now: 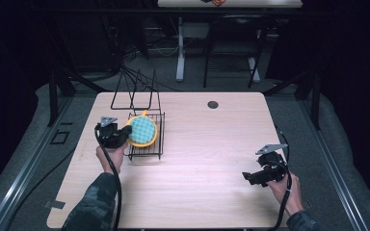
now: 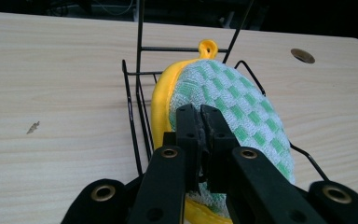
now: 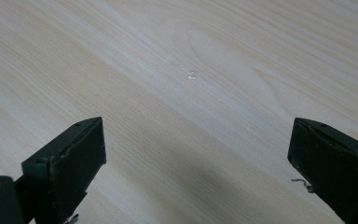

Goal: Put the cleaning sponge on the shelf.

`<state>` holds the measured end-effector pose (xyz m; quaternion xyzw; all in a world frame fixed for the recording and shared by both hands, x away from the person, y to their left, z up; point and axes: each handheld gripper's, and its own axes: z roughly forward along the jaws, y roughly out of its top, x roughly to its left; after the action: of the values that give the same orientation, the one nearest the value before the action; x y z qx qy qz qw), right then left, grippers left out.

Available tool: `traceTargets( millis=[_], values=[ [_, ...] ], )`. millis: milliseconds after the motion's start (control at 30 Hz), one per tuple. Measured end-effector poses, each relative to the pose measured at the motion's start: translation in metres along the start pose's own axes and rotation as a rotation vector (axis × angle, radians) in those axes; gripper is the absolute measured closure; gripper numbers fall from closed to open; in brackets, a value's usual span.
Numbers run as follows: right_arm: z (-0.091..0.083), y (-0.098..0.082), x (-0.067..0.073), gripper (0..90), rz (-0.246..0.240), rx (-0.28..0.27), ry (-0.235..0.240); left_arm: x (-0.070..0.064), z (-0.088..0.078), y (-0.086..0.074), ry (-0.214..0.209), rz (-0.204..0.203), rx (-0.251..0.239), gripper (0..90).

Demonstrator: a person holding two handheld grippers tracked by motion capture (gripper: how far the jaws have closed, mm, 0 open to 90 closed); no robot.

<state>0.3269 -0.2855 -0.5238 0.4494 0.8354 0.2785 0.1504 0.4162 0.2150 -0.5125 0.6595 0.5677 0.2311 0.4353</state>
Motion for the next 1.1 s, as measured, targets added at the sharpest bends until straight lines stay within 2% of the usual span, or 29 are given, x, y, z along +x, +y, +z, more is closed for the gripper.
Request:
traceTargets(
  millis=[300, 333, 600, 767, 867, 1100],
  values=[
    [0.000, 0.000, 0.001, 3.6, -0.002, 0.000, 0.003, -0.003, 0.010, -0.003, 0.013, 0.011, 0.035, 87.1],
    [0.000, 0.000, 0.001, 3.6, -0.001, 0.000, 0.002, -0.002, 0.010, -0.003, 0.015, 0.020, 0.054, 87.1],
    [0.000, 0.000, 0.001, 3.6, -0.001, 0.003, 0.005, -0.004, 0.016, -0.007, 0.027, 0.006, 0.092, 86.7],
    [0.000, 0.000, 0.001, 3.3, 0.000, -0.002, 0.000, -0.002, 0.018, -0.008, 0.034, -0.004, 0.099, 86.1],
    [-0.001, 0.000, 0.001, 3.3, 0.000, -0.004, 0.000, -0.001, 0.021, -0.011, 0.042, 0.001, 0.119, 85.8],
    [-0.002, 0.000, 0.001, 3.0, 0.001, -0.009, -0.002, -0.001, 0.023, -0.011, 0.062, 0.003, 0.119, 84.6]
  ],
)
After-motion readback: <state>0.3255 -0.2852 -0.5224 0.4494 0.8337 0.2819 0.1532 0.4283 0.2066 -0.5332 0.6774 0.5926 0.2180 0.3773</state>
